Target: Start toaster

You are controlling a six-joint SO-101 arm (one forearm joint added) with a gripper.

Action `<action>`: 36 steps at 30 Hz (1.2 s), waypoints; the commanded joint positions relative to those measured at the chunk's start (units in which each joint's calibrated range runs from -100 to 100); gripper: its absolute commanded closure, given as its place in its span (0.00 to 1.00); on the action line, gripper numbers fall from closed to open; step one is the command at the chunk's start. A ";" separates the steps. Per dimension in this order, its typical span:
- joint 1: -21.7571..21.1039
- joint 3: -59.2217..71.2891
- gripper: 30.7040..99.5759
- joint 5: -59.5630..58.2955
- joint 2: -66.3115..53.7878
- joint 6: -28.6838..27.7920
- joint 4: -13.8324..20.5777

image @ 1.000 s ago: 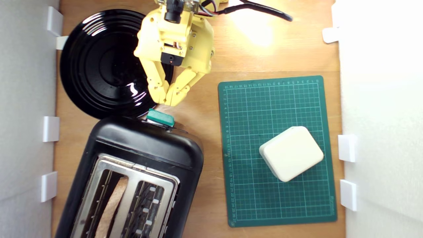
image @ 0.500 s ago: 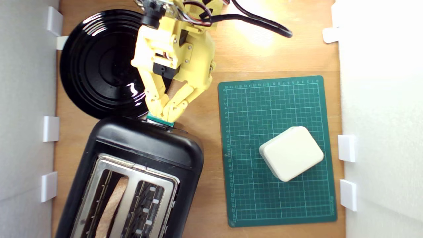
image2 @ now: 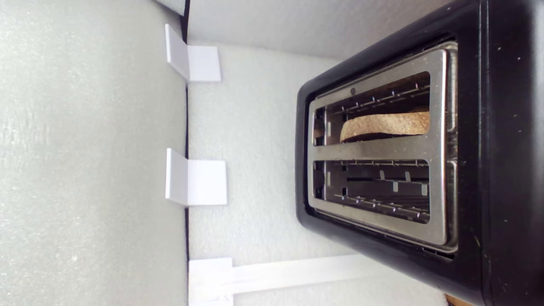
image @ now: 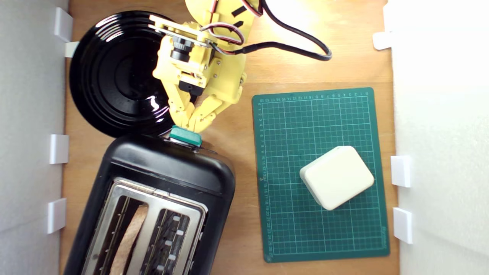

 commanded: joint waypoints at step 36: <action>3.43 -8.81 0.99 -0.08 9.48 0.57 -0.45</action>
